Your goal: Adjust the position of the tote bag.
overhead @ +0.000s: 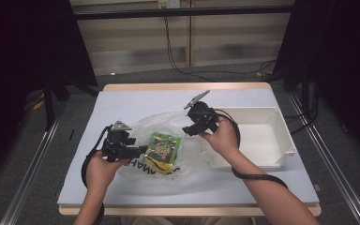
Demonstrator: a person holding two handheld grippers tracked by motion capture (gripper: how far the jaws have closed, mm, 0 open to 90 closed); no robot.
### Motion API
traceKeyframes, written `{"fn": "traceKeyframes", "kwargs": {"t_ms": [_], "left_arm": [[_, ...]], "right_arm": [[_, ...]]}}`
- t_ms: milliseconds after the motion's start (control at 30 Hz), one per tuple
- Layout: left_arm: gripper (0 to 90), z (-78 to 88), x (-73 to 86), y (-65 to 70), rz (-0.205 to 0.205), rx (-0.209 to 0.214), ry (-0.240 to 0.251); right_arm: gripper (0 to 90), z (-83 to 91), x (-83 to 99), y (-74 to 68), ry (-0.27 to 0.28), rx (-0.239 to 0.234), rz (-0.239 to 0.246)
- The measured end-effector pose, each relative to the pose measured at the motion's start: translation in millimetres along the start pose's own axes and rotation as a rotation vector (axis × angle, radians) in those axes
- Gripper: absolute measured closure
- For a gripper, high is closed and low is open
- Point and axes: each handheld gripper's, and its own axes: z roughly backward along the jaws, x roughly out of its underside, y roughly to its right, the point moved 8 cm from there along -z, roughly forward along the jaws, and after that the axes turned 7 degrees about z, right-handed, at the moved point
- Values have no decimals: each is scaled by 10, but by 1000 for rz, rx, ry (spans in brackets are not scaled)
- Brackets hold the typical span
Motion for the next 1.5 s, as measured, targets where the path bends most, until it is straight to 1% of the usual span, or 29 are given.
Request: {"fn": "traceKeyframes", "kwargs": {"t_ms": [100, 167, 200, 267, 367, 400, 467, 500, 533, 567, 600, 667, 733, 767, 800, 833, 867, 933, 967, 1000, 1033, 1100, 1167, 1233, 1300, 1367, 1400, 1433, 1500], "left_arm": [[404, 1, 18, 28, -28, 4, -28], [391, 0, 14, 56, -22, 0, -6], [392, 4, 12, 78, -17, 13, -3], [392, 13, 4, 87, -37, 5, -8], [393, -3, -22, 102, -40, 7, -10], [392, -10, -26, 98, -45, 10, -27], [393, -24, -42, 93, -39, 19, -35], [393, -50, -59, 103, -24, 22, -14], [397, -46, -56, 97, -36, 26, -37], [398, -72, -77, 109, -28, 23, -14], [398, -74, -78, 106, -40, 20, -22], [400, -101, -99, 114, -33, 17, -13], [414, -117, -114, 119, -31, 36, -20], [417, -130, -126, 106, -33, 17, -14], [430, -141, -134, 107, -33, 20, -17], [451, -153, -141, 102, -39, 23, -20], [453, -170, -162, 105, -30, 14, -7], [481, -189, -183, 114, -39, 13, -17], [489, -201, -203, 116, -45, 14, -10], [498, -215, -220, 123, -42, 19, -9], [517, -223, -228, 117, -56, 22, -24], [539, -260, -256, 113, -64, 17, -23], [560, -307, -291, 120, -66, 17, -11], [581, -338, -326, 100, -69, 15, -14], [592, -384, -372, 78, -42, 4, -1], [606, -425, -408, 38, -41, -11, -4], [611, -448, -428, 24, -24, -12, 0], [612, -465, -442, -11, -30, -17, -5], [613, -501, -470, -87, -13, -38, -6]], "right_arm": [[410, 52, -22, -15, 14, -8, 9], [393, 76, -30, -41, 18, -13, 7], [387, 90, -39, -56, 22, -12, 0], [384, 110, -60, -80, 33, -15, 8], [380, 138, -99, -126, 43, -25, 20], [381, 144, -111, -142, 40, -28, 23], [396, 160, -139, -178, 42, -43, 28], [403, 172, -150, -194, 37, -44, 26], [410, 181, -161, -204, 36, -49, 37], [414, 185, -175, -215, 39, -54, 42], [444, 194, -191, -233, 41, -61, 43], [484, 193, -205, -269, 47, -81, 39], [546, 187, -210, -316, 43, -96, 32], [576, 181, -206, -338, 46, -104, 45], [598, 176, -204, -361, 47, -108, 45], [658, 168, -200, -364, 52, -104, 56], [710, 161, -191, -381, 47, -121, 54], [714, 142, -174, -392, 41, -131, 61], [765, 138, -160, -402, 29, -134, 53], [778, 135, -155, -413, 34, -149, 58], [779, 131, -154, -420, 39, -153, 58], [820, 131, -132, -442, 27, -167, 55], [813, 113, -110, -468, 30, -196, 44], [813, 80, -68, -502, 15, -197, 53], [805, 41, -18, -549, 3, -203, 52], [795, -9, 34, -588, -12, -199, 68], [796, -28, 63, -609, -22, -201, 76], [794, -49, 87, -629, -26, -201, 85], [790, -80, 131, -667, -32, -207, 84]]}}
